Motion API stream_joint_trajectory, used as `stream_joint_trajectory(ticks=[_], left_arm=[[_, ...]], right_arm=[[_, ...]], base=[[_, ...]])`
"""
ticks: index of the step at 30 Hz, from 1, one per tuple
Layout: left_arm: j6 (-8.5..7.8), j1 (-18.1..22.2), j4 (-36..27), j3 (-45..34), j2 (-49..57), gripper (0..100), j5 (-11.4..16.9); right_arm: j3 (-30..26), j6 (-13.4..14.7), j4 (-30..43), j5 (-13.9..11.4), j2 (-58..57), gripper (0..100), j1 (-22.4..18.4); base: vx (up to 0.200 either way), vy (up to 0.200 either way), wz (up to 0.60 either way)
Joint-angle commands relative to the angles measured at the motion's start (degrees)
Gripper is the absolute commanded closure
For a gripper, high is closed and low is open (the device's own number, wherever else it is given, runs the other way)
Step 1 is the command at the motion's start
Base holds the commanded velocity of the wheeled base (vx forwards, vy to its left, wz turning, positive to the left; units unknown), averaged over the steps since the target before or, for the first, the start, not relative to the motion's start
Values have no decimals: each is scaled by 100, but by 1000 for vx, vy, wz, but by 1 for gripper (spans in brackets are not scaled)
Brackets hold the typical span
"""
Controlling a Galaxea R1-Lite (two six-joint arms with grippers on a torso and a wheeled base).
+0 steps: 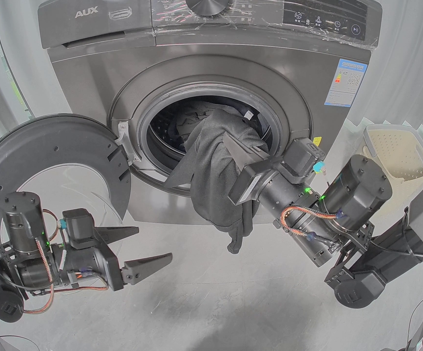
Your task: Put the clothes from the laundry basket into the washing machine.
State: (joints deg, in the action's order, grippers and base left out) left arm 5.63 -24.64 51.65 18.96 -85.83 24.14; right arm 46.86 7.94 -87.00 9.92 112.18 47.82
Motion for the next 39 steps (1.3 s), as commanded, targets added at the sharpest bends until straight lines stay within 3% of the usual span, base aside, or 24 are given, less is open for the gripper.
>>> stream_joint_trajectory(ticks=[1,6,13,14,20,29,31,37,39], left_arm=[[78,-120,29,293,-663,0,3],[52,-147,152,477,-1146,0,12],[149,-155,1005,592,-1858,0,3],[263,-164,1216,636,-2051,0,-6],[544,-182,1761,917,-2552,0,-14],[738,-182,1805,1321,-2886,0,-6],[887,-182,1936,1488,-3045,0,-6],[913,-182,2244,1752,-3387,0,-14],[1001,-182,2367,1822,-3431,0,-23]], right_arm=[[-19,-3,17,1,-3,100,34],[-19,-3,8,10,-3,100,52],[-37,-3,-18,10,-3,100,78],[-37,-3,-18,10,-3,100,87],[-37,-3,-10,10,6,100,140],[-28,-3,-27,10,15,100,157],[-37,6,-36,18,15,100,201],[-54,6,-36,27,6,100,254],[-81,6,-45,36,6,100,254]], base=[[0,0,0],[0,0,0],[0,0,0],[0,0,0],[0,0,0],[0,0,0],[0,0,0],[0,0,0],[0,0,0]])
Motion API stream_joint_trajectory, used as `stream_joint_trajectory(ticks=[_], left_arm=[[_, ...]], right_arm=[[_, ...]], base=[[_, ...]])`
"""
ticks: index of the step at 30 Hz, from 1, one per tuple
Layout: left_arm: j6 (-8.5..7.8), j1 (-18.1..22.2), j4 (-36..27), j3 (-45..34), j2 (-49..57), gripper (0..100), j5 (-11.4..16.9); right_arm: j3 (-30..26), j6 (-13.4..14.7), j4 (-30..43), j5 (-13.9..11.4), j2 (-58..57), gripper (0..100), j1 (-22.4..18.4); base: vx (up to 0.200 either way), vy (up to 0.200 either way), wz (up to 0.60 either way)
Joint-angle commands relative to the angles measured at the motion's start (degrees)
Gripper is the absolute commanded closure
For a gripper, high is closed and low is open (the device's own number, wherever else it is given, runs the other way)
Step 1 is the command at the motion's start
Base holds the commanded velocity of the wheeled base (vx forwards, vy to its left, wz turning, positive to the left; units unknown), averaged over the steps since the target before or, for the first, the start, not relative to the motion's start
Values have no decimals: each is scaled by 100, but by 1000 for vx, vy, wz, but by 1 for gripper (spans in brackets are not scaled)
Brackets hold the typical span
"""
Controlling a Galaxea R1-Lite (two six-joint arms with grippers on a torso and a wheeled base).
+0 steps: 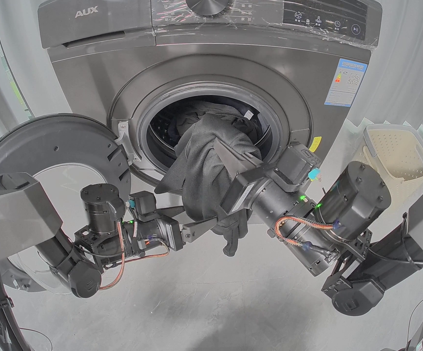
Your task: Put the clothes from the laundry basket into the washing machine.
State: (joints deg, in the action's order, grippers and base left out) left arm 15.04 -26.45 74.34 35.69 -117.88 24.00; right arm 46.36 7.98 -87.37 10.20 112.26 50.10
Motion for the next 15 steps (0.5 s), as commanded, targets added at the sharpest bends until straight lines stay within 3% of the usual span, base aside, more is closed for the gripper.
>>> stream_joint_trajectory(ticks=[1,4,15], left_arm=[[122,0,142,175,-226,0,-10],[297,-9,274,245,-226,0,-18],[333,-141,670,166,-332,0,-18]], right_arm=[[-39,1,-8,8,-3,100,26],[-39,1,-8,8,6,100,35],[-57,10,-8,34,6,100,35]], base=[[0,0,0],[0,0,0],[0,0,0]])
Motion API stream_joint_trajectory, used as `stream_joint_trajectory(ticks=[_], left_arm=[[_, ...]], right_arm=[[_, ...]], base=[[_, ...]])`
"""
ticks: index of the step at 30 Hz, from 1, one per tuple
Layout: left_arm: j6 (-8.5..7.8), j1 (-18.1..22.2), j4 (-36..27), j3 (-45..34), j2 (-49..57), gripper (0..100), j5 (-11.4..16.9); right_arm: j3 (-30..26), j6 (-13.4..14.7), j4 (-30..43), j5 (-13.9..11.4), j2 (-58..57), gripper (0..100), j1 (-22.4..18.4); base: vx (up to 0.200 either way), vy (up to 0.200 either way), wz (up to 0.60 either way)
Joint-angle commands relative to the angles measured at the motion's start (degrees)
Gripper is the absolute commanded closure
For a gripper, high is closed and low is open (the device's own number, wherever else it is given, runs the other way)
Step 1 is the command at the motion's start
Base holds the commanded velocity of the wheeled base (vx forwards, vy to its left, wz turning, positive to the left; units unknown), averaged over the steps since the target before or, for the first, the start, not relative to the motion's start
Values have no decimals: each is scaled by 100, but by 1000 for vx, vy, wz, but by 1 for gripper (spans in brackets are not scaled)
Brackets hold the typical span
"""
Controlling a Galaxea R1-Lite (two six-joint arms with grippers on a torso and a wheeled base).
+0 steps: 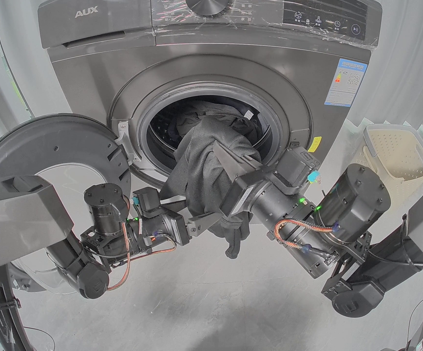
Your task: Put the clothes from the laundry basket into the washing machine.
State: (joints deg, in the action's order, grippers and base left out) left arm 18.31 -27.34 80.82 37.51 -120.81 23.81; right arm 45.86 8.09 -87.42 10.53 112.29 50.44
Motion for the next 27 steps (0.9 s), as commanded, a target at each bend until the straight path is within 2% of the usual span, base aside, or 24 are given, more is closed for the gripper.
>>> stream_joint_trajectory(ticks=[1,6,7,11,18,24,27], left_arm=[[6,-87,39,-16,-39,0,1],[6,-184,127,-24,-39,0,-17],[6,-201,171,-24,-48,100,-52],[6,-236,443,-60,-74,100,-210],[-47,-245,786,-587,75,100,-210],[-126,-245,786,-1202,681,100,-201],[-152,-403,786,-1747,1358,100,-148]], right_arm=[[2,8,-3,1,21,100,0],[2,8,-12,1,65,100,0],[2,8,-12,1,65,100,0],[2,17,-21,10,65,100,0],[2,34,-21,10,118,100,-52],[2,52,-12,10,241,100,-228],[-7,105,-21,1,417,100,-325]], base=[[0,0,0],[0,0,0],[0,0,0],[0,0,0],[0,0,0],[0,0,0],[0,0,0]])
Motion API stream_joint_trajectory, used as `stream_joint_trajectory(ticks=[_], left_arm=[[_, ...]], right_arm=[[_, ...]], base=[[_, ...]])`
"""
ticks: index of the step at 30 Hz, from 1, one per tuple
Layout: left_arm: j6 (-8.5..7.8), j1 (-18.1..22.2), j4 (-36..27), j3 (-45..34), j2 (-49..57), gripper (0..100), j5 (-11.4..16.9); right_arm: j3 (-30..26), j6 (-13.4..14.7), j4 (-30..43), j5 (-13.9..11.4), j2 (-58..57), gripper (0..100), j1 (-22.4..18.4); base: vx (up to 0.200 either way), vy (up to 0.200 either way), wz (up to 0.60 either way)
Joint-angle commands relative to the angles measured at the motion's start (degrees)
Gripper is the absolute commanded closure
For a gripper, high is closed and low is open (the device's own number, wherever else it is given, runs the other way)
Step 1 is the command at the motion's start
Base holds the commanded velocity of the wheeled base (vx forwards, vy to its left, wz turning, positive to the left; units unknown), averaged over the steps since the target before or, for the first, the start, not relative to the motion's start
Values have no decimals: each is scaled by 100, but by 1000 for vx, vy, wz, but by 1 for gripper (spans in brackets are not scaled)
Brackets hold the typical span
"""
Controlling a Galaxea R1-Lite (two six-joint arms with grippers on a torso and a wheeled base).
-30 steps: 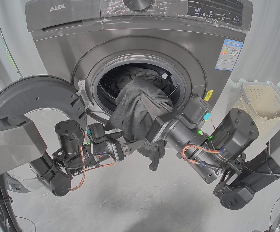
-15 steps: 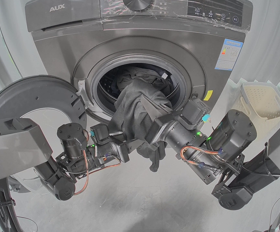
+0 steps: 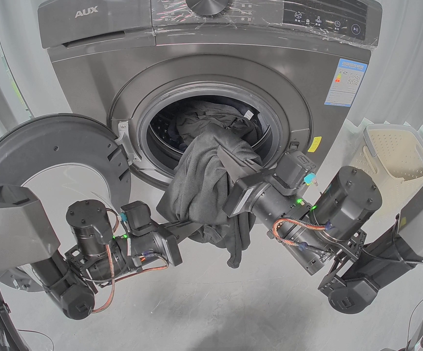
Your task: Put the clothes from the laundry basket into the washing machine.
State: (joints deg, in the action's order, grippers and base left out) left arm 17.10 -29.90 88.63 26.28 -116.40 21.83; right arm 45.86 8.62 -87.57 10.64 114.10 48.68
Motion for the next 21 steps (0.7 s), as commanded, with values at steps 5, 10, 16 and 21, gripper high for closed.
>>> stream_joint_trajectory(ticks=[5,10,16,21], left_arm=[[-40,-226,6,-642,1260,100,40],[39,-130,14,-326,1409,100,-12],[56,-59,6,-18,1400,100,-162],[74,-51,6,61,1348,100,-294]], right_arm=[[-192,105,-50,-36,376,0,-104],[-772,158,-59,-71,367,0,-34],[-1325,175,-59,-106,332,0,-7],[-1651,175,-50,-133,332,0,-7]], base=[[0,0,0],[0,0,0],[0,0,0],[0,0,0]])
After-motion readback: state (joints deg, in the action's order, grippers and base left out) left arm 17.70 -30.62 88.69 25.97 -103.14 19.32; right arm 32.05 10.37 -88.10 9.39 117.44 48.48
